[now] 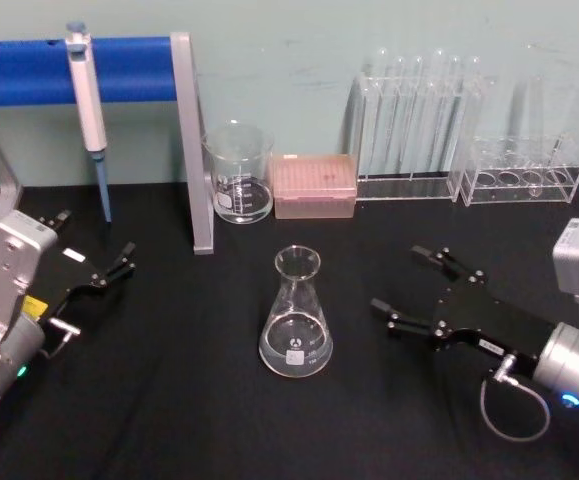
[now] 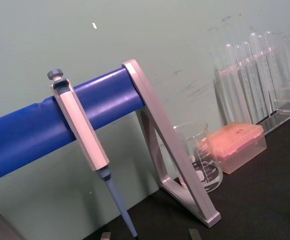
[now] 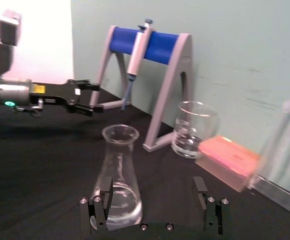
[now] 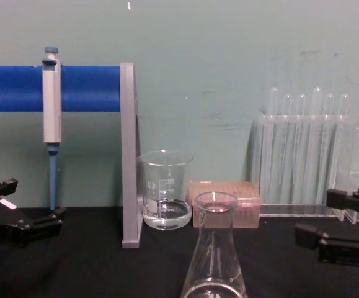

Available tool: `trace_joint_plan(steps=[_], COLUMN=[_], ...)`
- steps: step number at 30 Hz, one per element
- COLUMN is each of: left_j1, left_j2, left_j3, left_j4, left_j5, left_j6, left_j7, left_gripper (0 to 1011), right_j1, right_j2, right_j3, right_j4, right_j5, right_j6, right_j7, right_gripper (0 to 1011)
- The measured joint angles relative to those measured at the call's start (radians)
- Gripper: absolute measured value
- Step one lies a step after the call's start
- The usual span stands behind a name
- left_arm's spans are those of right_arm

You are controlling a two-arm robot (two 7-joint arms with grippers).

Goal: Grasp the erlenmeyer flask with one hand, shake it three times, then place it back.

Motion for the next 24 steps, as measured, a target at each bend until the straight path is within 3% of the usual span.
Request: trace_joint_plan(steps=[8,24], left_j1=[0.0,0.0], left_j2=[0.0,0.0], left_j3=[0.0,0.0], left_j4=[0.0,0.0], left_j5=[0.0,0.0], left_j6=[0.0,0.0], left_j7=[0.0,0.0], left_gripper=[1002,1001], right_j1=[0.035,0.11], right_j2=[-0.036,-0.089], right_j3=[-0.027,-0.075], right_j4=[0.026,0.095], right_j5=[-0.009,-0.011], right_j6=[-0.003,0.005], right_j7=[0.061,0.102], right_gripper=[1002,1002])
